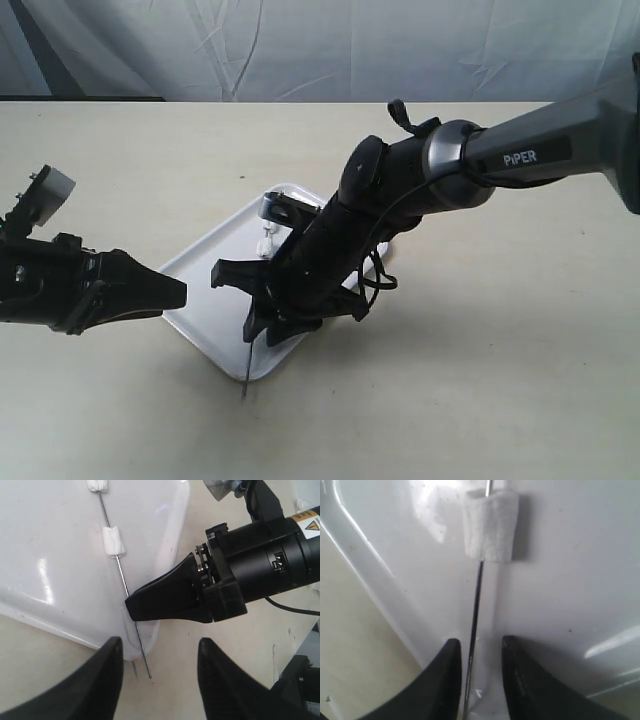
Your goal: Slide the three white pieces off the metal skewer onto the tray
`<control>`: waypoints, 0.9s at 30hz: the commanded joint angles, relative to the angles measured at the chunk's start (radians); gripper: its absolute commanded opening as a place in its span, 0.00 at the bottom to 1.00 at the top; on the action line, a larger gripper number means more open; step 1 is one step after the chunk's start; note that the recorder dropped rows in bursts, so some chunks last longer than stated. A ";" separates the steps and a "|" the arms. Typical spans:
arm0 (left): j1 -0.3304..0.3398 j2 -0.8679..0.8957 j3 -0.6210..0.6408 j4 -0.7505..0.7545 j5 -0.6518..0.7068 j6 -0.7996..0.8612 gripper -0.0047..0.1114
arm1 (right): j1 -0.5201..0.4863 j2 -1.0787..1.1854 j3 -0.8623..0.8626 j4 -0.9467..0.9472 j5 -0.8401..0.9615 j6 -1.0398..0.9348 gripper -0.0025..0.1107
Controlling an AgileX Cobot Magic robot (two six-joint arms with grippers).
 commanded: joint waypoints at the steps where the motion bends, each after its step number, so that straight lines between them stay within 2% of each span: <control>1: -0.004 0.002 0.002 -0.009 -0.007 0.000 0.43 | 0.012 -0.001 -0.004 -0.015 -0.024 0.005 0.28; 6: -0.004 0.002 0.002 -0.012 -0.008 0.000 0.43 | 0.048 0.022 -0.004 -0.010 -0.065 0.020 0.28; 13: -0.004 0.002 0.002 -0.014 -0.010 0.000 0.43 | 0.048 0.058 -0.004 -0.015 -0.063 0.034 0.27; 15: -0.004 0.002 0.002 -0.016 -0.010 0.000 0.43 | 0.048 0.058 -0.004 -0.015 -0.063 0.034 0.20; 18: -0.004 0.002 0.002 -0.016 -0.010 0.000 0.43 | 0.048 0.058 -0.004 -0.015 -0.065 0.034 0.02; 27: -0.004 0.002 0.002 -0.016 -0.010 0.000 0.43 | 0.048 0.055 -0.004 -0.024 -0.066 0.034 0.01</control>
